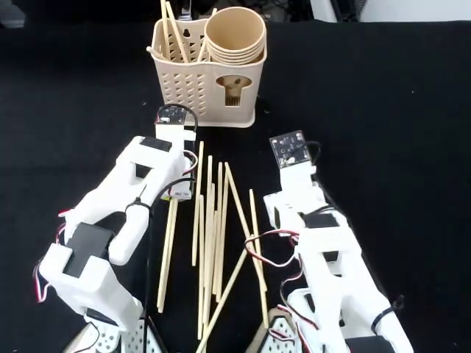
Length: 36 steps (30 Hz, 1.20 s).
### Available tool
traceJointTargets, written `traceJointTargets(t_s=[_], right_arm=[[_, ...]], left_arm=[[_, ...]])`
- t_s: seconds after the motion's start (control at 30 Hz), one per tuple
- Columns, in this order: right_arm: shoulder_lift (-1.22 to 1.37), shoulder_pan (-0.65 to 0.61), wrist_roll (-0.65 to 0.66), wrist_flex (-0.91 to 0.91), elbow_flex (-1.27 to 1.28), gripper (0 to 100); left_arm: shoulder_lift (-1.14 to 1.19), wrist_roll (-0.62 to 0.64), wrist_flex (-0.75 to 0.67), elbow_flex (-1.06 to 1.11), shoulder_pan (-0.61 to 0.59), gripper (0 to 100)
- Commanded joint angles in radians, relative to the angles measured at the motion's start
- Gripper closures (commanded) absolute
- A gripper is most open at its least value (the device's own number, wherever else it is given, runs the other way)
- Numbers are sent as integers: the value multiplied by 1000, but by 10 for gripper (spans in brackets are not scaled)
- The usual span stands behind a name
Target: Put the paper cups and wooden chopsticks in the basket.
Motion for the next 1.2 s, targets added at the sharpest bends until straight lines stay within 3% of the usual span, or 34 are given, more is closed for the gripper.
traceJointTargets(t_s=[0.0, 0.33, 0.5, 0.67, 0.87, 1.03, 1.17], right_arm=[[-19, -9, 2, -20, -4, 808], [-19, -9, 2, -20, -4, 808], [-19, -9, 2, -20, -4, 808], [-19, -9, 2, -20, -4, 808], [-19, -9, 2, -20, -4, 808], [-19, -9, 2, -20, -5, 808], [-19, -9, 2, -20, -5, 808]], left_arm=[[0, -6, 11, -27, -19, 969], [-140, -259, 9, -33, -226, 969], [-103, -371, 11, -12, -280, 966], [-77, -370, 12, -21, -277, 960], [-120, -293, 37, 18, -275, 807], [-262, -298, 8, 148, -219, 867], [-368, -247, -91, 286, -140, 803]])
